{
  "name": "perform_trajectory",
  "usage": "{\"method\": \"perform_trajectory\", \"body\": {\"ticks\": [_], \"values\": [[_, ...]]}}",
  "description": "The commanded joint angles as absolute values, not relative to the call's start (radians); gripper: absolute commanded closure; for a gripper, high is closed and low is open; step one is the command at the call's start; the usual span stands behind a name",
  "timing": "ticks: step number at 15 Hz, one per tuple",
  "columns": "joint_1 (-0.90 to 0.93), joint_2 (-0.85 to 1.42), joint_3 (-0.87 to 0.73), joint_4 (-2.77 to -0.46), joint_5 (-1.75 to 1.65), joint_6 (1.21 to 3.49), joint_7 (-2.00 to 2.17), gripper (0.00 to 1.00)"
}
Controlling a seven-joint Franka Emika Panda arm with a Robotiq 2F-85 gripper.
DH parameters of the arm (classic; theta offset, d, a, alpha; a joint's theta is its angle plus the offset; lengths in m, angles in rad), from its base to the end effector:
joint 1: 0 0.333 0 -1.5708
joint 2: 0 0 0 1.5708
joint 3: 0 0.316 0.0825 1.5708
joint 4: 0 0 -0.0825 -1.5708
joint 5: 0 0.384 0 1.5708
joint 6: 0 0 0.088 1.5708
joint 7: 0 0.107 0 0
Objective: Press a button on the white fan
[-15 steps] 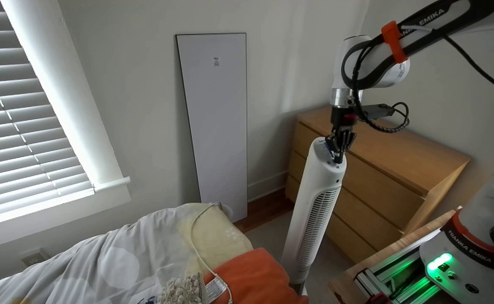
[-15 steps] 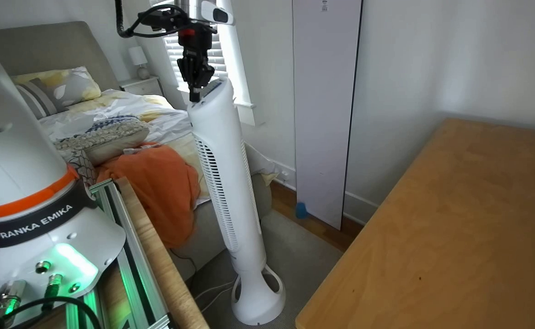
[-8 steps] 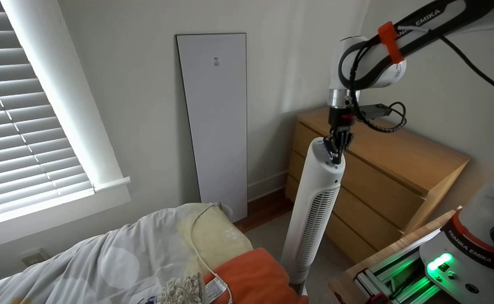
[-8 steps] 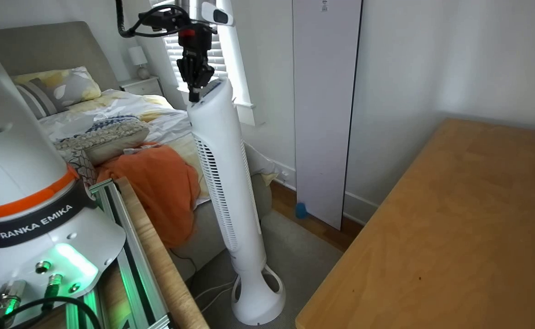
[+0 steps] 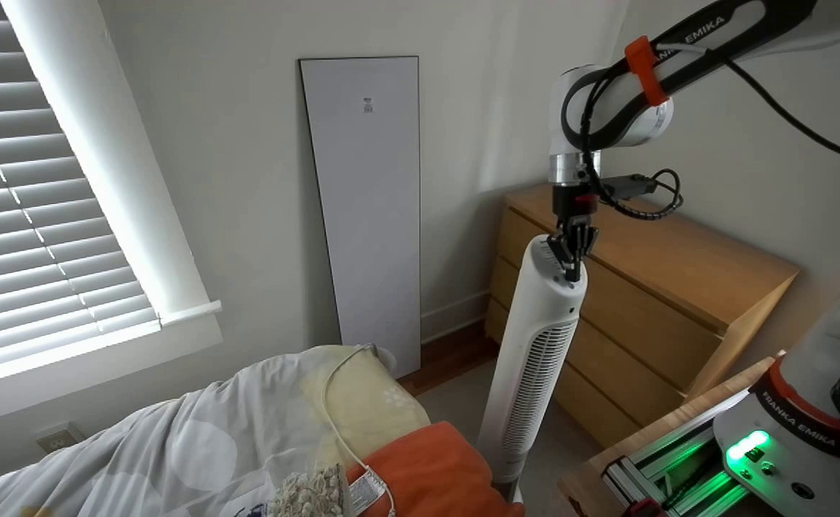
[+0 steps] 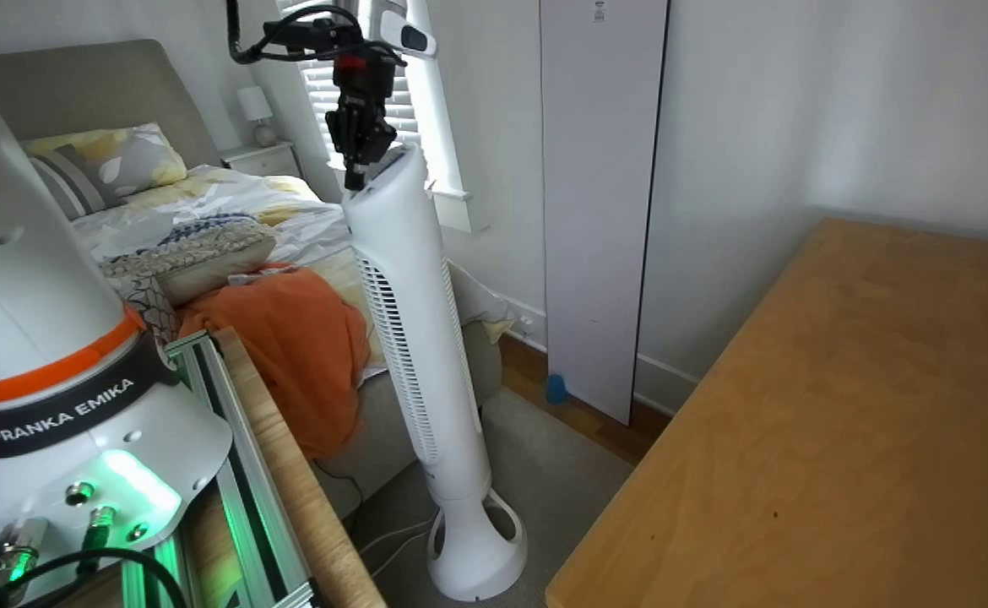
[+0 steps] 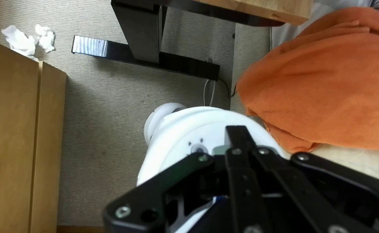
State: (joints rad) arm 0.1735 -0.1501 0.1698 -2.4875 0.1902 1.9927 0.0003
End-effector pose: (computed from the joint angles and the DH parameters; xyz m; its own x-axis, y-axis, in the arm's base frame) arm 0.3878 0.1498 0.3200 0.9102 0.2317 -0.3432 0.2057 -0.9723 -0.1109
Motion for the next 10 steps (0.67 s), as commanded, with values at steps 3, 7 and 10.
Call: {"method": "perform_trajectory", "body": {"ticks": [3, 7, 10], "values": [[0.177, -0.195, 0.18, -2.504, 0.115, 1.959, 0.024, 1.0], [0.187, -0.325, 0.174, -2.536, 0.134, 1.856, 0.005, 1.0], [0.198, -0.413, 0.17, -2.543, 0.163, 1.781, -0.015, 1.0]]}}
